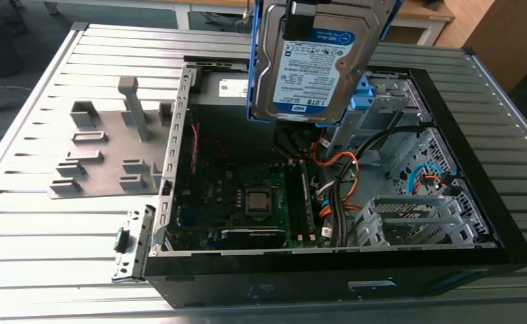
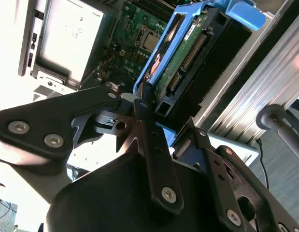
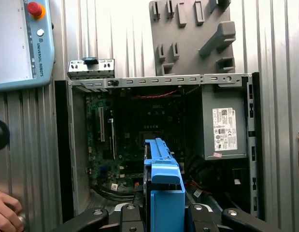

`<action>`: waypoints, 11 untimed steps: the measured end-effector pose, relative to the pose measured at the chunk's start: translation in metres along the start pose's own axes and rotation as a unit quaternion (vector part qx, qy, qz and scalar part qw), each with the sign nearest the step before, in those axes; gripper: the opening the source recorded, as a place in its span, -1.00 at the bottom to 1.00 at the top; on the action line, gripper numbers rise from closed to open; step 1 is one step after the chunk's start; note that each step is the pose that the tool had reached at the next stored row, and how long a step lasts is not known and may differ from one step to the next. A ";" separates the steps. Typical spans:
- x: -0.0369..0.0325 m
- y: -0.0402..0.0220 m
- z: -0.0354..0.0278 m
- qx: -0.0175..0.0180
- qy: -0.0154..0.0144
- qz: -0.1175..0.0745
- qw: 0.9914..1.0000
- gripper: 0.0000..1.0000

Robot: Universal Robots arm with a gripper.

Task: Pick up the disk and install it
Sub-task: 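Pick up the disk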

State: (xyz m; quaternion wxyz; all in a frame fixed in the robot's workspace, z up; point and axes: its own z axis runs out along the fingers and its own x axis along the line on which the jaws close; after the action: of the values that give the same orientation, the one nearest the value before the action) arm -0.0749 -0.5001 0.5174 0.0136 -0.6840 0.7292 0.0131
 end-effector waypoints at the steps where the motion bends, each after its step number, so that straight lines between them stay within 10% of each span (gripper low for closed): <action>1: 0.0007 -0.0001 0.0001 0.000 0.000 0.000 1.000 -0.27; 11: 0.0083 -0.0010 0.0000 0.000 0.000 0.000 1.000 -0.27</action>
State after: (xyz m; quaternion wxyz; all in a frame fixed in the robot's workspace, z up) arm -0.0744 -0.5084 0.5171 0.0136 -0.6840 0.7292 0.0130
